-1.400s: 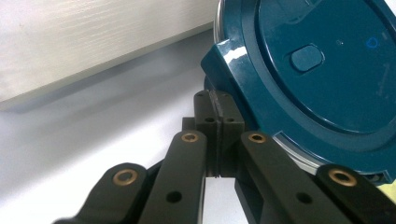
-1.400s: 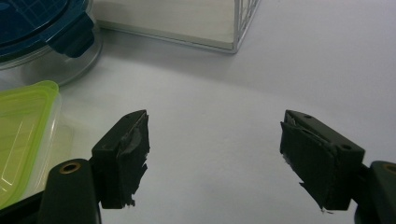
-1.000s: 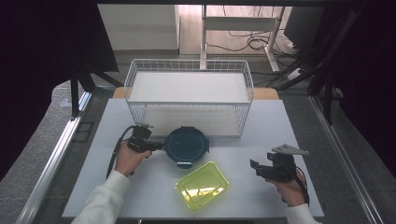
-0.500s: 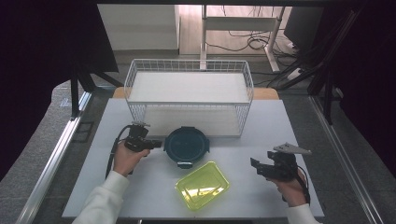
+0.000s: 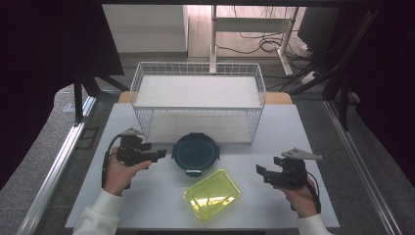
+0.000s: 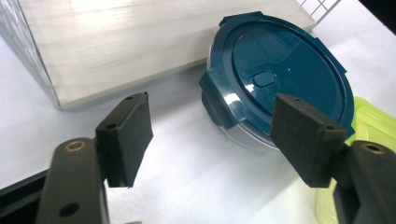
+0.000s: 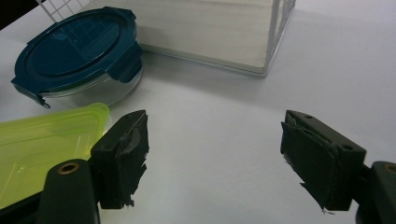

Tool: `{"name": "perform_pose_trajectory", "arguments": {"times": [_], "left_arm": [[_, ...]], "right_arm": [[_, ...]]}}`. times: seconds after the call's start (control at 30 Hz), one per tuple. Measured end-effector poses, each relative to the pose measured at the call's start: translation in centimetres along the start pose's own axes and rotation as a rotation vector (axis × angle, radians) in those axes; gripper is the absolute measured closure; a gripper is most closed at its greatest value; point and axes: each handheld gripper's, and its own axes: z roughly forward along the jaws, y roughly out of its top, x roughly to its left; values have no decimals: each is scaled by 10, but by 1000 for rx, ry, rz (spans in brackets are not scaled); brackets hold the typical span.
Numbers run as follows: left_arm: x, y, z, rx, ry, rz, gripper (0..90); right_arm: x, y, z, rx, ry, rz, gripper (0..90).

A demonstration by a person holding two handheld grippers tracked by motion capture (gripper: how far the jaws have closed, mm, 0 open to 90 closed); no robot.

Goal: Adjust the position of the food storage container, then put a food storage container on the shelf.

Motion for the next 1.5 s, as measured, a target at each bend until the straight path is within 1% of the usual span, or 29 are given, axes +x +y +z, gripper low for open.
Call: {"name": "perform_pose_trajectory", "arguments": {"times": [0.07, 0.1, 0.13, 0.17, 0.2, 0.33, 0.37, 0.4, 0.47, 0.57, 0.67, 0.73, 0.77, 0.8, 0.93, 1.07, 1.2, 1.23, 1.33, 1.5], "left_arm": [[1, -2, 0, 0, -7, -7, 254], [2, -3, 0, -3, -14, -14, 229], [2, -3, 0, -3, -14, -14, 215], [2, -3, -1, -5, -12, -17, 215], [2, -3, -2, -10, -12, -22, 193], [4, -4, -5, -22, -20, -42, 158], [6, -5, -5, -18, -39, -51, 140], [6, -5, -5, -18, -39, -51, 133], [8, -6, -5, -17, -60, -61, 127], [9, -6, -6, -21, -85, -64, 115], [12, -4, -7, -28, -104, -72, 114], [13, -2, -8, -32, -99, -73, 114], [13, -1, -8, -32, -98, -71, 115], [12, -1, -8, -32, -97, -67, 115], [7, 2, -5, -23, -82, -50, 116], [3, 2, -1, -10, -73, -28, 118], [-2, 1, 3, -2, -86, -12, 112], [-3, 2, 4, -4, -90, -12, 110], [-3, 4, 6, -4, -109, -17, 110], [1, 8, 17, 27, -138, -60, 110]], "right_arm": [[1, 0, 1, 1, 7, 0, 233], [2, 0, 1, -1, 14, 2, 233], [2, 0, 1, -1, 14, 2, 233], [2, 1, 1, -3, 22, 7, 232], [2, 2, 2, -6, 33, 15, 230], [3, 4, 5, 1, 35, 11, 232], [4, 5, 8, 4, 41, 11, 231], [4, 5, 8, 4, 41, 11, 231], [5, 6, 12, 9, 50, 7, 231], [9, 10, 17, 16, 73, 11, 224], [14, 14, 23, 20, 106, 21, 219], [18, 18, 28, 26, 120, 20, 215], [24, 21, 33, 33, 129, 18, 207], [24, 21, 33, 33, 129, 18, 207], [33, 29, 41, 40, 158, 13, 200], [38, 35, 49, 58, 174, 10, 197], [43, 40, 56, 71, 201, 43, 191], [44, 41, 58, 75, 205, 50, 188], [48, 46, 62, 86, 215, 50, 179], [52, 52, 75, 107, 243, 86, 165]]}}
